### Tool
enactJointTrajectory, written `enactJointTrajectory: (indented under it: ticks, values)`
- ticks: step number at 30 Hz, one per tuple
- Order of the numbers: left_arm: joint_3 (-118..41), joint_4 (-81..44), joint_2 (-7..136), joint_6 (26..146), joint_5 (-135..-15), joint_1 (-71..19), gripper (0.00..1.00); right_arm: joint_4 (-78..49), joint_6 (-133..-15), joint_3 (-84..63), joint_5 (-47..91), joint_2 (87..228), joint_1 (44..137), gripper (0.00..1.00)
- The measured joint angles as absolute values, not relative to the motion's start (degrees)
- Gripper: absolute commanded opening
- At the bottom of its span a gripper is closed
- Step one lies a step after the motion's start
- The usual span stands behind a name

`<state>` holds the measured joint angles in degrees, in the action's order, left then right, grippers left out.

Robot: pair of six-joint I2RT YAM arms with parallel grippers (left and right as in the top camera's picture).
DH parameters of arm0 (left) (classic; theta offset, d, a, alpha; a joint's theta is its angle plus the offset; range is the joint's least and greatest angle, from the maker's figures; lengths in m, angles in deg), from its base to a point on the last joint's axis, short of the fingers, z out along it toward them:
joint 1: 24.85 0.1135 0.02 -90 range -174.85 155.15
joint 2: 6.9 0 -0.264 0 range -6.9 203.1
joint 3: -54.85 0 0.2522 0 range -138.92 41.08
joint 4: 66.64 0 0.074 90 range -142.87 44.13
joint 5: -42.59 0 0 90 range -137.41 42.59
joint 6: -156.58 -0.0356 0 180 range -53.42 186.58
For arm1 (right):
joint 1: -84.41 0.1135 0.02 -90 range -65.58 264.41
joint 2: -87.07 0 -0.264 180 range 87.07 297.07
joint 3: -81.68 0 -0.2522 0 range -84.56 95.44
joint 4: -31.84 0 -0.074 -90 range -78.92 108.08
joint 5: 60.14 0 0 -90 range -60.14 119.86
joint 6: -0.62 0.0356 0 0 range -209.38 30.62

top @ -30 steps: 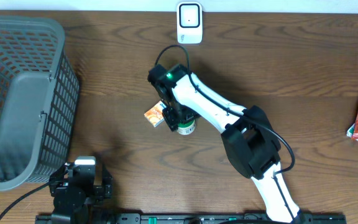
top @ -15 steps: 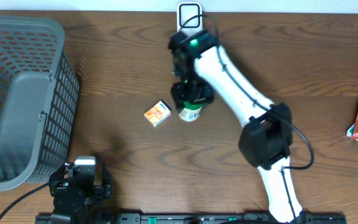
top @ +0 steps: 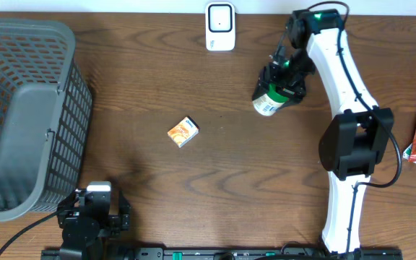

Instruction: Scan the item barcode

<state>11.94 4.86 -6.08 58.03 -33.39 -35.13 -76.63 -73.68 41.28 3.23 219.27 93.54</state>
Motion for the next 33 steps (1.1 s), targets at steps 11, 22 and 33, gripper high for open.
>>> enactJointTrajectory:
  ticks: [11, 22, 33]
  values:
    - [11.9, 4.9, -6.1, 58.0, -33.4, -35.1, 0.95, -73.9, -76.8, 33.0, -1.1, 219.3, 92.6, 0.55]
    - [11.9, 4.9, -6.1, 58.0, -33.4, -35.1, 0.95, -69.5, -80.0, 37.5, -4.4, 218.7, 93.8, 0.61]
    - [11.9, 4.9, -6.1, 58.0, -33.4, -35.1, 0.95, -41.0, -83.4, 48.6, -3.3, 209.3, 100.3, 0.71]
